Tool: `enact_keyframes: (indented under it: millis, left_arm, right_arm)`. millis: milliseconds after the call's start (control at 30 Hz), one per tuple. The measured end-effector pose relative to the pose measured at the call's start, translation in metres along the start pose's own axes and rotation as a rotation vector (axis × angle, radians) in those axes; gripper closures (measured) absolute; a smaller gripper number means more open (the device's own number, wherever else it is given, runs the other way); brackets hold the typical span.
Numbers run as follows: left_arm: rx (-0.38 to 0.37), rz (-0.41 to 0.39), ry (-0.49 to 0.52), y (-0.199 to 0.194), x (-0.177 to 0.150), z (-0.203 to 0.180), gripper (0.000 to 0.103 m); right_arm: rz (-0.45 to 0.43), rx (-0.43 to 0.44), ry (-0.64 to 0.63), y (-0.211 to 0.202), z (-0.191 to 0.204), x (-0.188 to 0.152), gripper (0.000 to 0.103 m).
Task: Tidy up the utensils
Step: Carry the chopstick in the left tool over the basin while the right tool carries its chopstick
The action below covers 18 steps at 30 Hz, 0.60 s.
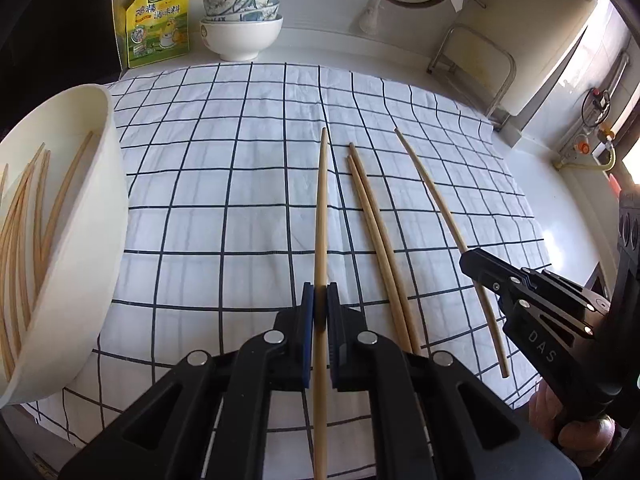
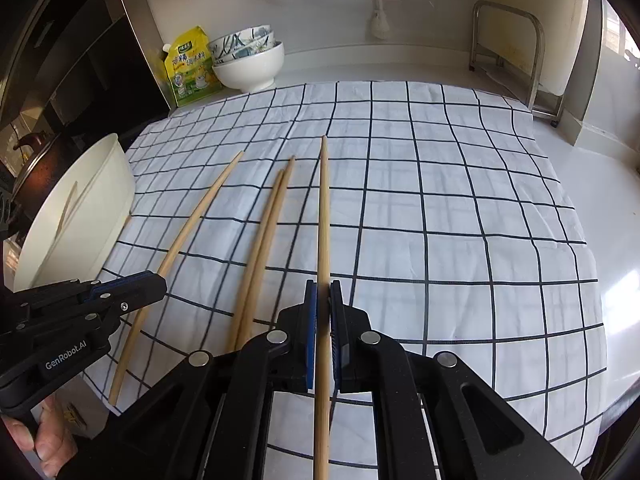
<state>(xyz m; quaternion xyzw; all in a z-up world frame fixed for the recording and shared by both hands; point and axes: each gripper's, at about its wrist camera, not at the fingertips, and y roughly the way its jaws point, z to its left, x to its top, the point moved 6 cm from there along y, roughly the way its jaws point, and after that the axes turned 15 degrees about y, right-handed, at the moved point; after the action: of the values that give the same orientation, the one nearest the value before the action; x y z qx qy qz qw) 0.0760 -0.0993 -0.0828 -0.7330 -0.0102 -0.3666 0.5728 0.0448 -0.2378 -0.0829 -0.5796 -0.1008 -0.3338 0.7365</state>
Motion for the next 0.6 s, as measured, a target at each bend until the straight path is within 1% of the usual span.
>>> enact_keyframes:
  millis: [167, 333, 433, 600]
  left_arm:
    - [0.014, -0.082, -0.029, -0.038, 0.008, 0.023, 0.096]
    - [0.092, -0.148, -0.075, -0.077, 0.008, 0.072, 0.096]
    - [0.162, -0.175, -0.127, -0.099, 0.002, 0.112, 0.096]
    - [0.239, -0.183, -0.23, -0.115, -0.018, 0.176, 0.096]
  right_arm:
    - [-0.035, 0.073, -0.013, -0.017, 0.037, 0.014, 0.097]
    - [-0.051, 0.174, -0.064, -0.019, 0.101, 0.027, 0.097]
    - [-0.029, 0.237, -0.102, -0.009, 0.146, 0.03, 0.097]
    - [0.036, 0.291, -0.183, 0.015, 0.22, 0.021, 0.097]
